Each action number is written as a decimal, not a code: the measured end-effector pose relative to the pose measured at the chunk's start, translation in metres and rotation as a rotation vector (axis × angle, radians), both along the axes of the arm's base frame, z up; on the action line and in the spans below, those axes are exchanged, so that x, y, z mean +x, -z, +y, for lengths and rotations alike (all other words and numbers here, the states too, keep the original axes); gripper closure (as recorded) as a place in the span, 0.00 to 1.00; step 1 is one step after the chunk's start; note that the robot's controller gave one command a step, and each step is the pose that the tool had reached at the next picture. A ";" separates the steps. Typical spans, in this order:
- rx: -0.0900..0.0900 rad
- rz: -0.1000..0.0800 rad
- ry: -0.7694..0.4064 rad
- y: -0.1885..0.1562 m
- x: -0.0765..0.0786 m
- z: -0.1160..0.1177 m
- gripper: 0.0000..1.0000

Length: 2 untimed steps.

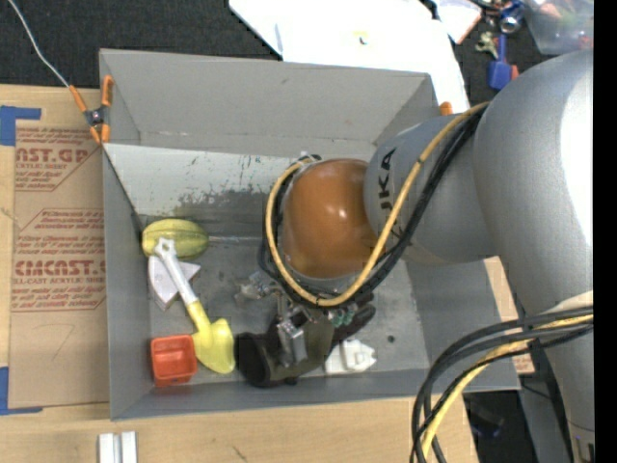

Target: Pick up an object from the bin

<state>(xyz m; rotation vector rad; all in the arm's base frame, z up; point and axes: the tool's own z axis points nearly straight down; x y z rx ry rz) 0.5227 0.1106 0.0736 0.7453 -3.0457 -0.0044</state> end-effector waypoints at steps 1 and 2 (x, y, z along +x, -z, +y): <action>0.003 -0.011 0.061 -0.052 -0.011 -0.011 0.00; 0.001 0.002 0.000 0.002 -0.001 0.001 0.00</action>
Offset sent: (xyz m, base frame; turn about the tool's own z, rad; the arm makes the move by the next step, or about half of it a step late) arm 0.0000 0.0000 0.0000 0.0000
